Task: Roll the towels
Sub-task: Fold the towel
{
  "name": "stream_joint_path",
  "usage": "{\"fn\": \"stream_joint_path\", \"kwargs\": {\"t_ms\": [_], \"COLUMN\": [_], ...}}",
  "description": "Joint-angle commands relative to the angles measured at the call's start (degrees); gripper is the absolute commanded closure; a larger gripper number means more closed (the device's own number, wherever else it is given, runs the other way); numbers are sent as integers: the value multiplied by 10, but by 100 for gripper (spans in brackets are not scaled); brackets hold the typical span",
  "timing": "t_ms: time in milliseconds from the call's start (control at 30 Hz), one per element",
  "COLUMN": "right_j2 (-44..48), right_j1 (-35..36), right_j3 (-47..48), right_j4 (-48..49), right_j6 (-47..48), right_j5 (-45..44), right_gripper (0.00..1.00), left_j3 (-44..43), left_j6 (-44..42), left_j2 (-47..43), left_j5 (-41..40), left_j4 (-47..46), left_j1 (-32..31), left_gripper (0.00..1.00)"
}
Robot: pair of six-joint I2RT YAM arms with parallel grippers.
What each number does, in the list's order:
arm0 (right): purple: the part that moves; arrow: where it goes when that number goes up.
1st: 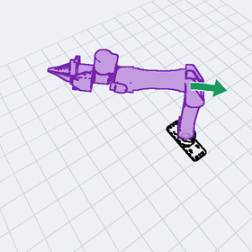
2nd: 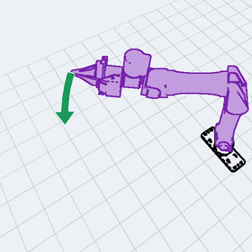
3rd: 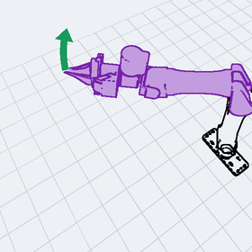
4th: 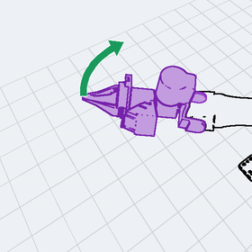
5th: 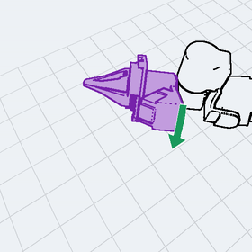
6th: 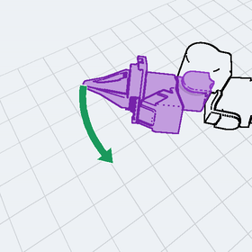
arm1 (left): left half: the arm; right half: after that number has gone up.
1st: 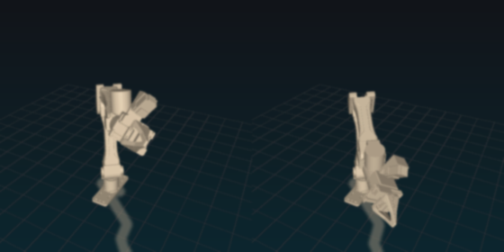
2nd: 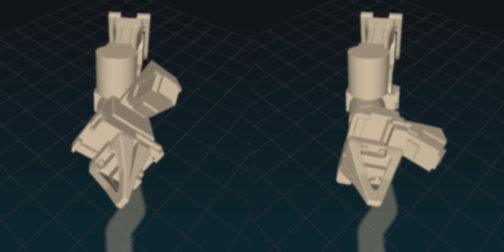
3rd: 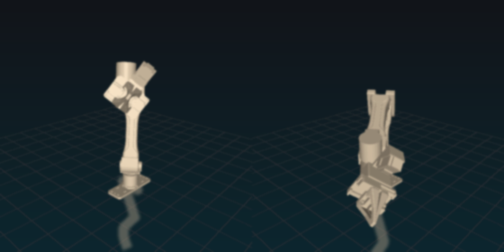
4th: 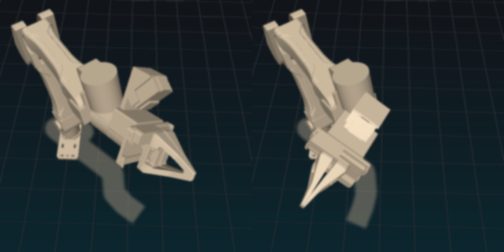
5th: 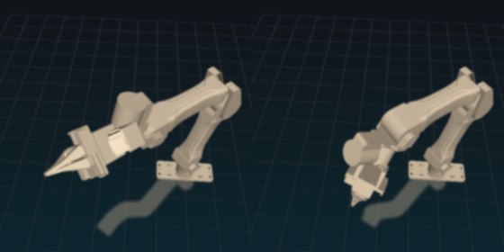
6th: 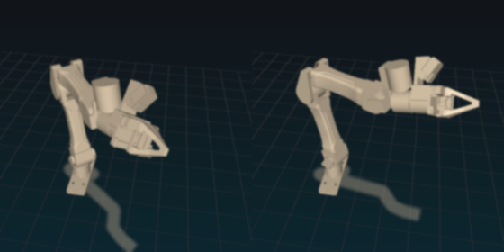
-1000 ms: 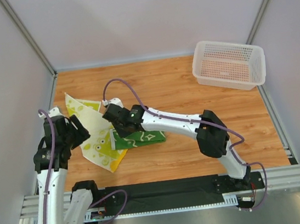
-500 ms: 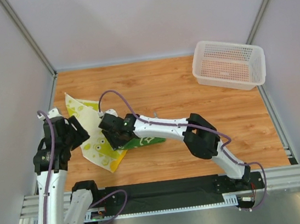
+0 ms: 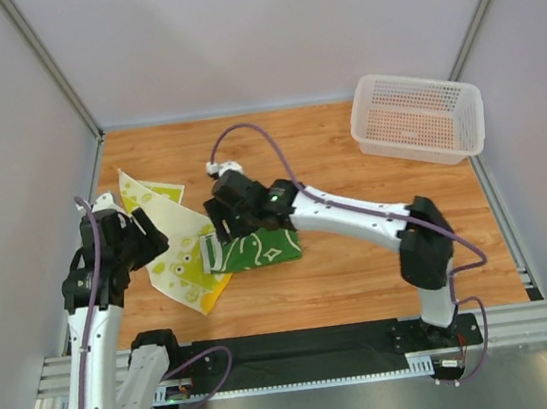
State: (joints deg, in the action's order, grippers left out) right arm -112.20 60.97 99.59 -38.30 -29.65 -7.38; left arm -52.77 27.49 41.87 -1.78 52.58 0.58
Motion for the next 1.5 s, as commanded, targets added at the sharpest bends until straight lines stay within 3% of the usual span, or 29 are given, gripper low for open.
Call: {"fn": "stream_joint_path", "kwargs": {"t_ms": [0, 200, 333, 600, 1133, 1333, 1367, 1433, 1467], "right_j2": [127, 205, 210, 208, 211, 207, 206, 206, 206], "right_j1": [-64, -164, -188, -199, -214, -214, -215, -214, -215], "right_j3": [-95, -278, -323, -346, -361, -368, -369, -372, -373], "right_j4": [27, 62, 74, 88, 91, 95, 95, 95, 96], "right_j6": [-8, -12, -3, 1, 6, 5, 5, 4, 3], "right_j5": [-1, 54, 66, 89, 94, 95, 94, 95, 94], "right_gripper": [31, 34, 36, 38, 40, 41, 41, 41, 41], "left_j3": [11, 14, 17, -2, -6, -8, -10, -18, -21], "left_j6": [-25, 5, 37, 55, 69, 71, 70, 66, 64], "left_j2": [44, 139, 196, 323, 458, 461, 461, 461, 458], "left_j5": [101, 121, 114, 77, 91, 87, 84, 76, 73], "left_j4": [-42, -83, -116, -157, -244, -254, -248, -240, -232], "left_j1": [1, -67, -101, -153, -168, -168, -168, -168, -168], "left_gripper": [32, 36, 37, 37, 44, 70, 79, 88, 97]}}
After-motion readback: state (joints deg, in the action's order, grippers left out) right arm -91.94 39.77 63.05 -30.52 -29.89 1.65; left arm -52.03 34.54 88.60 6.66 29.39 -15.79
